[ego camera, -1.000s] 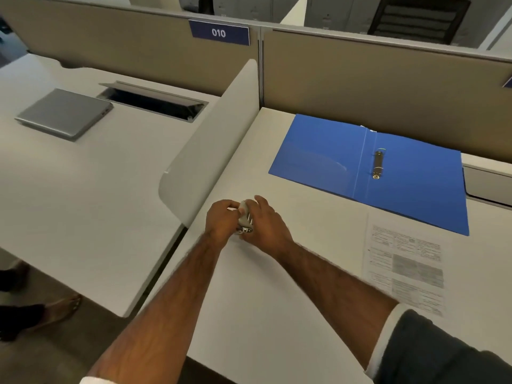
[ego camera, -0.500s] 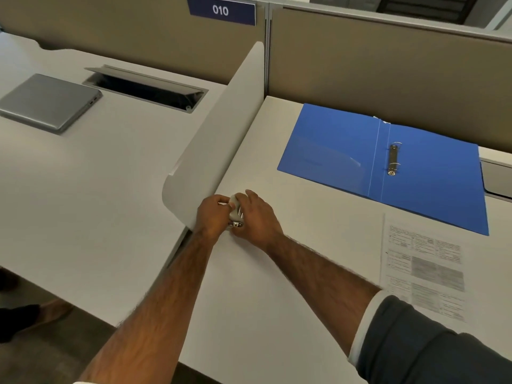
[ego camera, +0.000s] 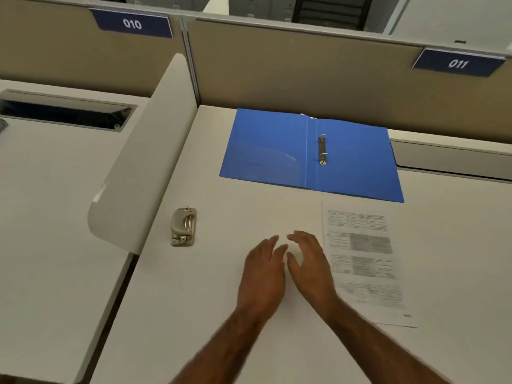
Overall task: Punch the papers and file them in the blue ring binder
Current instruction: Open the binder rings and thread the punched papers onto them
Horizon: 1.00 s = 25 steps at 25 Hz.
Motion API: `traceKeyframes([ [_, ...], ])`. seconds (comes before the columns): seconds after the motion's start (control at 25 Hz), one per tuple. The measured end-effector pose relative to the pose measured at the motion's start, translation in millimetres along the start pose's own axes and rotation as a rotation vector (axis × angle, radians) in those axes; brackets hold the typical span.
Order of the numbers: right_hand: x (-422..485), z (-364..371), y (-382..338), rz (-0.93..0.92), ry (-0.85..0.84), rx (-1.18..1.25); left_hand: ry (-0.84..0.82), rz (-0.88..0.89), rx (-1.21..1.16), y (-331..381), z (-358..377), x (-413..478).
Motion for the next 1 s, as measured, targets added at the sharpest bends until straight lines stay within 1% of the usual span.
traceKeyframes([
  [0.08, -18, -54, 51, 0.192, 0.165, -0.074, -0.181, 0.135, 0.022, 33, 33, -6],
  [0.12, -27, -78, 76, 0.292, 0.219, -0.111, -0.267, 0.192, 0.052, 46, 47, -5],
  [0.16, -34, -99, 98, 0.384, 0.238, -0.146, -0.339, 0.228, 0.084, 55, 58, -2],
  [0.24, -44, -126, 130, 0.537, 0.181, -0.223, -0.422, 0.253, 0.149, 66, 73, 4],
  [0.32, -49, -139, 145, 0.626, 0.080, -0.303, -0.448, 0.256, 0.215, 71, 81, 9],
  [0.48, -42, -144, 145, 0.647, -0.026, -0.335, -0.426, 0.236, 0.317, 74, 87, 12],
  [0.56, -36, -149, 149, 0.645, -0.041, -0.257, -0.418, 0.218, 0.342, 78, 88, 11],
  [0.68, -28, -157, 164, 0.715, -0.004, 0.005, -0.426, 0.184, 0.357, 80, 88, 9],
  [0.76, -26, -160, 173, 0.755, -0.009, 0.180, -0.430, 0.168, 0.363, 82, 88, 7],
  [0.84, -22, -160, 175, 0.759, -0.013, 0.338, -0.438, 0.155, 0.372, 84, 87, 7],
  [1.0, 4, -173, 177, 0.718, 0.038, 0.401, -0.447, 0.138, 0.374, 90, 85, 7],
])
Point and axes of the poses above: each hand's wrist, its own x-axis towards the middle knuckle, its own z-axis out of the palm, y = z × x, the point moved 3 cm from there along x, towards the middle knuckle, and after that the axes turned 6 degrees about y, right-handed, at the moved point
